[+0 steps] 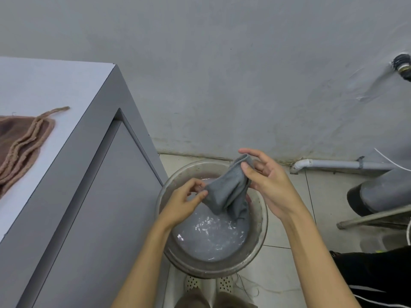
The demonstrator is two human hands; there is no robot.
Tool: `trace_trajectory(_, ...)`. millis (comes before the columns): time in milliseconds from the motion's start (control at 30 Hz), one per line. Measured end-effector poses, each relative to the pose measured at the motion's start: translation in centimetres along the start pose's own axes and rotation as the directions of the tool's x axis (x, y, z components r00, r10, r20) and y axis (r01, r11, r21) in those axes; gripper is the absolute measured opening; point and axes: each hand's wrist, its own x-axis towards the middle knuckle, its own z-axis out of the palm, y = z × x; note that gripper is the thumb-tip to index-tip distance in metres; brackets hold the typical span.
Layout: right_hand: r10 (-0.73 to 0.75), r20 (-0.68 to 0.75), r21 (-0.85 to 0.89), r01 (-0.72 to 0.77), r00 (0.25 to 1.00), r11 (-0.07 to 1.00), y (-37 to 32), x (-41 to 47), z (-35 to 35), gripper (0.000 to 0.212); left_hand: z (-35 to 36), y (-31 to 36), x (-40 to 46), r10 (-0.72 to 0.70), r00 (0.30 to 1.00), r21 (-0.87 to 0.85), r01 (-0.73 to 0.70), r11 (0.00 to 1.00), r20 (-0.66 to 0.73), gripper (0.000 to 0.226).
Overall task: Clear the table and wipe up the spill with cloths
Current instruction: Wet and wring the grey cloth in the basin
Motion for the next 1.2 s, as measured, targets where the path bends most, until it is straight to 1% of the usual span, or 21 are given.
trace_trajectory(133, -0.057, 0.076, -0.122, 0.066, 0.995, 0.99, -0.1, -0.3, 0.2, 0.015, 0.1, 0.3, 0.2, 0.032, 0.984, 0.116, -0.054, 0.992, 0.178, 0.011)
trace_trajectory(233, -0.096, 0.161, -0.182, 0.125, 0.982, 0.975, -0.2, -0.4, 0.4, 0.015, 0.8, 0.7, 0.4, 0.107, 0.956, 0.089, -0.136, 0.987, 0.272, 0.01)
trace_trajectory(300, -0.111, 0.19, -0.231, 0.154, 0.975, 0.961, -0.3, -0.4, 0.3, 0.015, 1.2, 1.2, 0.3, 0.12, 0.951, 0.079, -0.148, 0.986, 0.286, 0.01)
trace_trajectory(367, -0.119, 0.166, -0.248, 0.158, 0.979, 0.956, -0.5, -0.5, 0.2, 0.017, 1.1, 1.5, 0.3, 0.075, 0.97, 0.099, -0.1, 0.99, 0.231, 0.008)
trace_trajectory(433, -0.12, 0.107, -0.217, 0.141, 0.987, 0.966, -0.6, -0.5, 0.0, 0.017, 0.2, 1.8, 0.2, 0.041, 0.996, 0.147, -0.052, 0.988, 0.073, 0.01)
trace_trajectory(500, -0.125, 0.063, -0.195, 0.135, 0.99, 0.972, -0.9, -0.6, -0.2, 0.017, -0.7, 2.4, 0.2, 0.042, 0.997, 0.122, -0.035, 0.992, -0.061, 0.015)
trace_trajectory(533, -0.135, 0.06, -0.198, 0.144, 0.989, 0.97, -1.1, -0.6, -0.1, 0.017, -1.1, 3.0, 0.3, 0.029, 0.998, 0.074, -0.026, 0.997, -0.05, 0.024)
trace_trajectory(600, -0.16, 0.083, -0.217, 0.174, 0.984, 0.96, -1.1, -0.6, 0.5, 0.018, -1.1, 4.6, 0.6, 0.044, 0.994, 0.015, -0.046, 0.999, 0.102, 0.045)
trace_trajectory(633, -0.169, 0.091, -0.213, 0.185, 0.981, 0.959, -1.0, -0.6, 1.0, 0.019, -0.8, 5.2, 0.9, 0.082, 0.985, 0.011, -0.085, 0.996, 0.155, 0.044)
trace_trajectory(700, -0.179, 0.087, -0.167, 0.191, 0.98, 0.967, -0.8, -0.6, 1.8, 0.024, -0.3, 6.4, 1.4, 0.129, 0.985, 0.023, -0.132, 0.991, 0.112, 0.026)
trace_trajectory(767, -0.167, 0.066, -0.182, 0.176, 0.984, 0.967, 0.0, -0.3, 1.6, 0.04, -0.2, 7.2, 1.6, 0.13, 0.991, -0.04, -0.129, 0.991, 0.039, 0.012)
trace_trajectory(833, -0.065, 0.105, -0.292, 0.093, 0.992, 0.952, 1.7, 0.2, 0.7, 0.067, -0.5, 8.0, 1.5, 0.112, 0.994, -0.137, -0.112, 0.984, -0.006, 0.023)
trace_trajectory(900, 0.032, 0.145, -0.524, 0.05, 0.989, 0.85, 4.2, 0.5, 0.4, 0.08, -1.0, 8.9, 1.3, 0.087, 0.996, -0.234, -0.092, 0.968, -0.033, 0.025)
trace_trajectory(933, 0.038, 0.129, -0.634, 0.053, 0.991, 0.771, 5.5, 0.6, 0.6, 0.078, -1.2, 9.2, 1.2, 0.077, 0.996, -0.281, -0.085, 0.956, -0.038, 0.023)
trace_trajectory(967, 0.036, 0.076, -0.688, 0.026, 0.996, 0.726, 6.6, 0.7, 0.7, 0.07, -1.4, 9.3, 1.0, 0.068, 0.997, -0.324, -0.077, 0.943, -0.041, 0.022)
trace_trajectory(1033, -0.01, -0.09, -0.66, -0.052, 0.996, 0.749, 7.2, 0.9, 1.0, 0.038, -1.8, 9.0, 0.6, 0.006, 0.999, -0.418, -0.026, 0.908, -0.05, 0.022)
trace_trajectory(1067, -0.032, -0.163, -0.624, -0.078, 0.986, 0.777, 7.0, 1.1, 1.0, 0.024, -2.1, 8.5, 0.2, -0.059, 0.996, -0.466, 0.022, 0.885, -0.064, 0.022)
trace_trajectory(1100, -0.049, -0.21, -0.572, -0.082, 0.976, 0.816, 6.7, 1.2, 0.9, 0.016, -2.5, 7.8, -0.2, -0.147, 0.986, -0.492, 0.091, 0.866, -0.076, 0.022)
trace_trajectory(1133, -0.054, -0.236, -0.513, -0.077, 0.97, 0.855, 6.4, 1.4, 0.8, 0.014, -2.8, 7.0, -0.5, -0.235, 0.969, -0.483, 0.169, 0.859, -0.08, 0.022)
trace_trajectory(1167, -0.062, -0.24, -0.468, -0.06, 0.969, 0.882, 5.9, 1.4, 0.9, 0.014, -3.0, 6.2, -0.9, -0.313, 0.946, -0.403, 0.255, 0.879, -0.086, 0.024)
trace_trajectory(1200, -0.073, -0.237, -0.448, -0.042, 0.969, 0.893, 5.3, 1.4, 1.2, 0.016, -3.1, 5.1, -1.1, -0.364, 0.925, -0.262, 0.328, 0.908, -0.105, 0.028)
